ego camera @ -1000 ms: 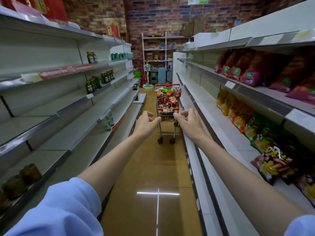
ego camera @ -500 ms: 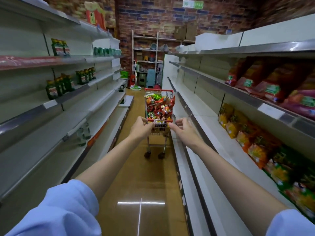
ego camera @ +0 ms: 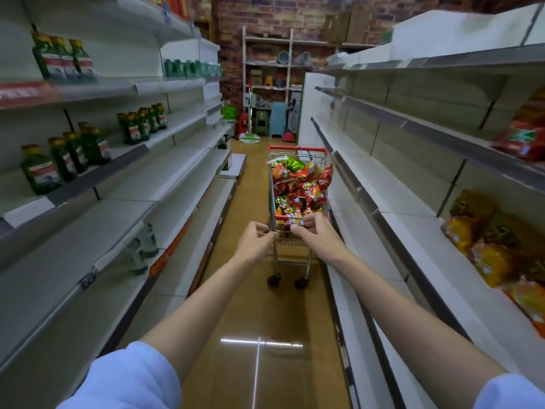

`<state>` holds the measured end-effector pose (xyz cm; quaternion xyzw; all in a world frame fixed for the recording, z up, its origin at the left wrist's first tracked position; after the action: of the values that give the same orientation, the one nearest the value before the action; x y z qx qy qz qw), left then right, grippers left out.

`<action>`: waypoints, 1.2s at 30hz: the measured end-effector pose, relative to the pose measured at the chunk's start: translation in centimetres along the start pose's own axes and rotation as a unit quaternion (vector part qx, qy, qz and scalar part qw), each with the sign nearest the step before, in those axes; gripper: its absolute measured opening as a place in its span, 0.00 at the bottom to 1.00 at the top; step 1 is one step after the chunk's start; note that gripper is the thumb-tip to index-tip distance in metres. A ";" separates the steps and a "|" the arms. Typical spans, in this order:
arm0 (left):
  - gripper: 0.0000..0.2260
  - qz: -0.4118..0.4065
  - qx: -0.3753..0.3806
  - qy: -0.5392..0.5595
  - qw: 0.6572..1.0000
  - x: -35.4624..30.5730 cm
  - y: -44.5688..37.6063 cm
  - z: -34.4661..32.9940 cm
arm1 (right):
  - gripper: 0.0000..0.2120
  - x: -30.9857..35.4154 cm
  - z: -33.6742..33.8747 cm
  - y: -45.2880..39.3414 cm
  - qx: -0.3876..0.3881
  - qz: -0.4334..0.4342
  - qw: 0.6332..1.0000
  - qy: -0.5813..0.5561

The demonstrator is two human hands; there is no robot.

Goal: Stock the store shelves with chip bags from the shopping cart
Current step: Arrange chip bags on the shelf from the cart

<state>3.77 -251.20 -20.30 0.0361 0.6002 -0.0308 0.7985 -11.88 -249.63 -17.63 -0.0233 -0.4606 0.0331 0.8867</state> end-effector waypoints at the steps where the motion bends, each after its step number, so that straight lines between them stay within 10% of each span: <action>1: 0.12 0.006 -0.002 -0.001 1.000 0.6 -2.1 0.3 | 0.20 -0.4 -0.2 -2.3 0.003 0.002 1.000 0.002; 36: 0.08 0.052 0.164 -0.046 0.984 3.7 -77.8 -5.3 | 0.25 -20.8 2.7 -70.0 -0.062 -0.197 0.977 -0.043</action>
<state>-7.45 -328.14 -26.89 0.1964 0.5470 -0.0892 0.8088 -23.40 -321.05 -27.95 0.0148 -0.4950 -0.1701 0.8520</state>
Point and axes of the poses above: each hand's wrist, its own y-axis away from the middle knuckle, its own z-axis out of the back of the hand, x = y × z, the point moved 7 cm from there along -y, towards the middle knuckle, and after that the axes turned 4 degrees about x, right-handed, at the moved point
